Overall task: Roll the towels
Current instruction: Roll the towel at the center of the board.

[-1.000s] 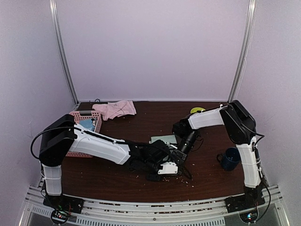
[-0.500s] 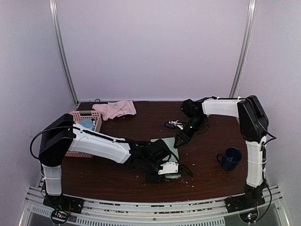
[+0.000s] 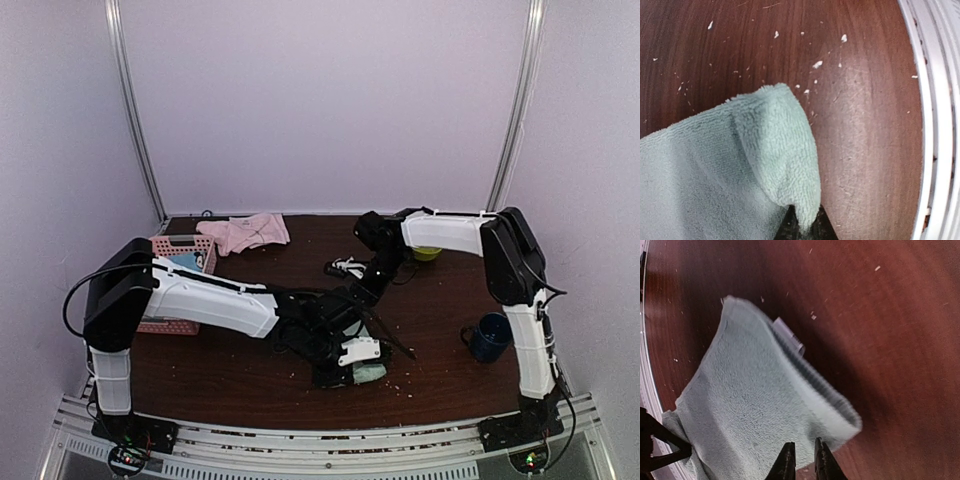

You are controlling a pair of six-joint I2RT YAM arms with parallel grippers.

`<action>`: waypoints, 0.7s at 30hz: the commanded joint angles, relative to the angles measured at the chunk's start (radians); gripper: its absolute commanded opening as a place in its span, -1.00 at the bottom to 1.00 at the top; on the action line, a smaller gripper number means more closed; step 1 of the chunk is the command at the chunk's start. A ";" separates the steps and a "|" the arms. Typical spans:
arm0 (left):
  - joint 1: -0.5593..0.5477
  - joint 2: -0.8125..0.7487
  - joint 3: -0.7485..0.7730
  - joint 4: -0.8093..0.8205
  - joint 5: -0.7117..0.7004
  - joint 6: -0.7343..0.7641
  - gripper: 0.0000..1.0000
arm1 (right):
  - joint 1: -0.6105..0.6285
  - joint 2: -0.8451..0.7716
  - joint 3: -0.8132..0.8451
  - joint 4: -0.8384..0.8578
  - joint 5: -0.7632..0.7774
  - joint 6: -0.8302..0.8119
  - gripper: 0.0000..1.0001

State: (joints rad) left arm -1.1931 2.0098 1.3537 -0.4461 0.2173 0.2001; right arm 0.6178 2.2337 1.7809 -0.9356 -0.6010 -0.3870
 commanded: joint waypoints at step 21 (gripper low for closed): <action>0.237 0.211 -0.114 0.284 0.772 -0.459 -0.92 | 0.041 -0.944 -0.466 -0.111 -0.290 -0.331 -0.64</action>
State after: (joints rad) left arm -0.9611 2.1620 1.2839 -0.2195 0.9150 -0.1555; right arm 0.5533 1.2736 1.4067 -0.8772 -0.9150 -0.5358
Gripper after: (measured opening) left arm 0.068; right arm 0.200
